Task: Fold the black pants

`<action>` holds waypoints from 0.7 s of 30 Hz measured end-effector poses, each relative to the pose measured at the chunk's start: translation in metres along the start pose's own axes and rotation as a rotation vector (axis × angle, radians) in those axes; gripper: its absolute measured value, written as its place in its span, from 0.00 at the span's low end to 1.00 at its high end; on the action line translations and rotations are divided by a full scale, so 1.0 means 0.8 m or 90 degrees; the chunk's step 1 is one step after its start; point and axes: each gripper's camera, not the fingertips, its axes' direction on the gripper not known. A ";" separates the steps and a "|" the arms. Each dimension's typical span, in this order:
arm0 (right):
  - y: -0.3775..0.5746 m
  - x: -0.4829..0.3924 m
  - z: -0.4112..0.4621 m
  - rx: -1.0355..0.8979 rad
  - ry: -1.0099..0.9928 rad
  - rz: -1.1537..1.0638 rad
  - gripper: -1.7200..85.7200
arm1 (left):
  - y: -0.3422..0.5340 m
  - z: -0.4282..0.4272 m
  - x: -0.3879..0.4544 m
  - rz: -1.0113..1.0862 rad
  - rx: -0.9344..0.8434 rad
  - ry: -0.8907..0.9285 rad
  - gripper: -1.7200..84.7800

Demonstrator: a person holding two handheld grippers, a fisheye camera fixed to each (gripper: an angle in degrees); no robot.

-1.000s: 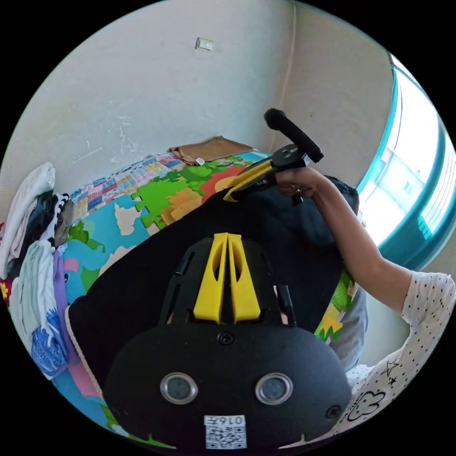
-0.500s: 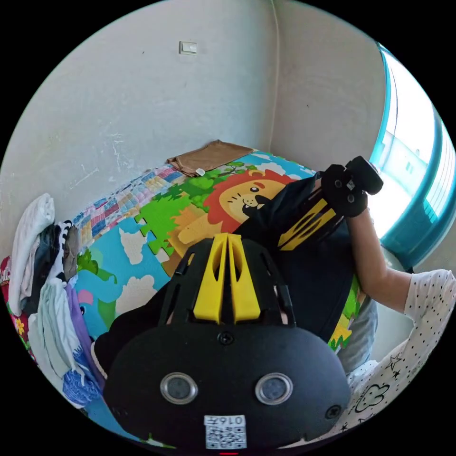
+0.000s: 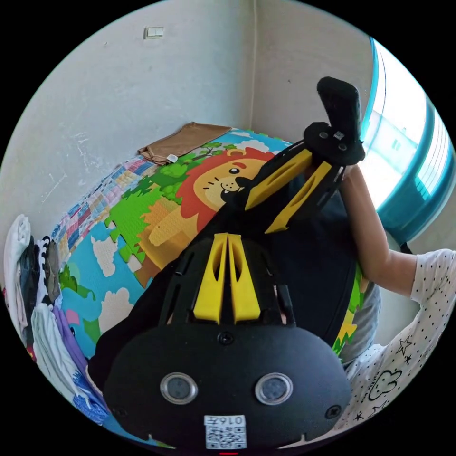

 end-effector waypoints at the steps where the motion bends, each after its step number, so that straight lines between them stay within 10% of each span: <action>1: -0.007 0.008 0.008 -0.012 -0.009 0.013 0.14 | -0.007 -0.004 -0.001 0.001 0.002 -0.002 0.01; 21: -0.059 0.033 0.039 -0.046 -0.017 -0.024 0.14 | -0.330 0.002 -0.066 -0.006 -0.248 0.039 0.03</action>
